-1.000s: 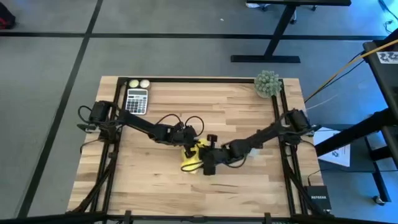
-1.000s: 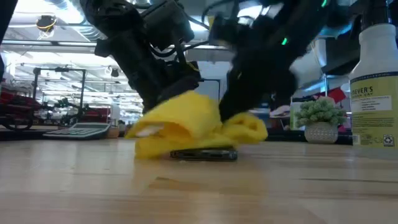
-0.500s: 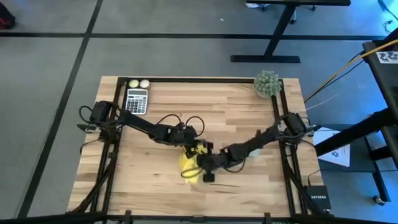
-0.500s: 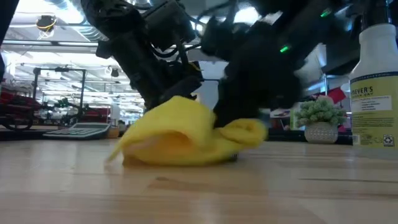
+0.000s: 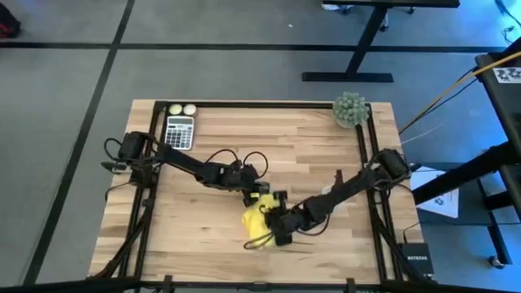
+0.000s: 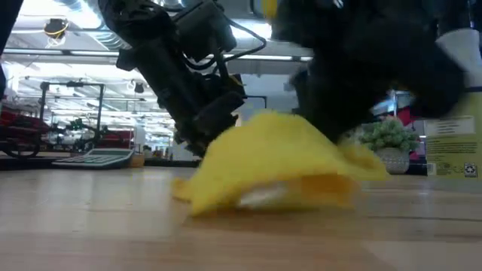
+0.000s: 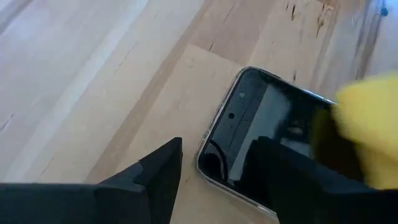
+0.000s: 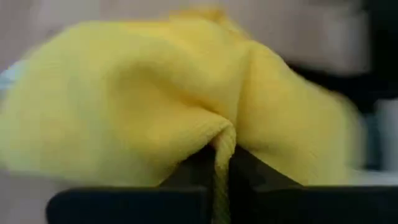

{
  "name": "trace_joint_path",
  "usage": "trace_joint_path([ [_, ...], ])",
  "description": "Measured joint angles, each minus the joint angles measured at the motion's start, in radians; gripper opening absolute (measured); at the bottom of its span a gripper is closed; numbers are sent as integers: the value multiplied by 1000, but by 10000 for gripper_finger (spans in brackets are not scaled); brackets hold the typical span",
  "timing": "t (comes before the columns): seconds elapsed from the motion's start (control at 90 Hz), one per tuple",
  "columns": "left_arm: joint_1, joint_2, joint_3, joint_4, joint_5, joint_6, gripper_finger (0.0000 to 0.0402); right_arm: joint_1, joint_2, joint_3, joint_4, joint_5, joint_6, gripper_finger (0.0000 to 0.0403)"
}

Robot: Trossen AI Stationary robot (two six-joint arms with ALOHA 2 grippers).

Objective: Apply microfiber cloth
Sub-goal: Wipe the front of the black cellphone with a yellow microfiber towel

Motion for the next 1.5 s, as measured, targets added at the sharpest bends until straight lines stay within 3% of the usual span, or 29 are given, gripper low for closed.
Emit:
trace_joint_path([
  [0.111,0,0,0,1,8,0,191,-43,-9,-2,-80,115,17,0],
  [0.256,0,0,-1,12,9,2,191,-127,2,-44,-7,104,23,0],
  [0.489,0,0,-1,15,12,-5,191,-212,3,-177,310,-101,63,0],
  [0.956,10,0,0,20,20,-19,191,-85,0,-201,383,-290,125,1],
  [1.1,10,0,0,20,19,-19,191,-51,0,-201,383,-379,47,1],
  [1.267,10,0,0,20,18,-17,191,-36,-70,-206,343,-287,-12,1],
  [1.5,10,0,0,23,19,-16,191,-100,-174,-203,256,54,-20,1],
])
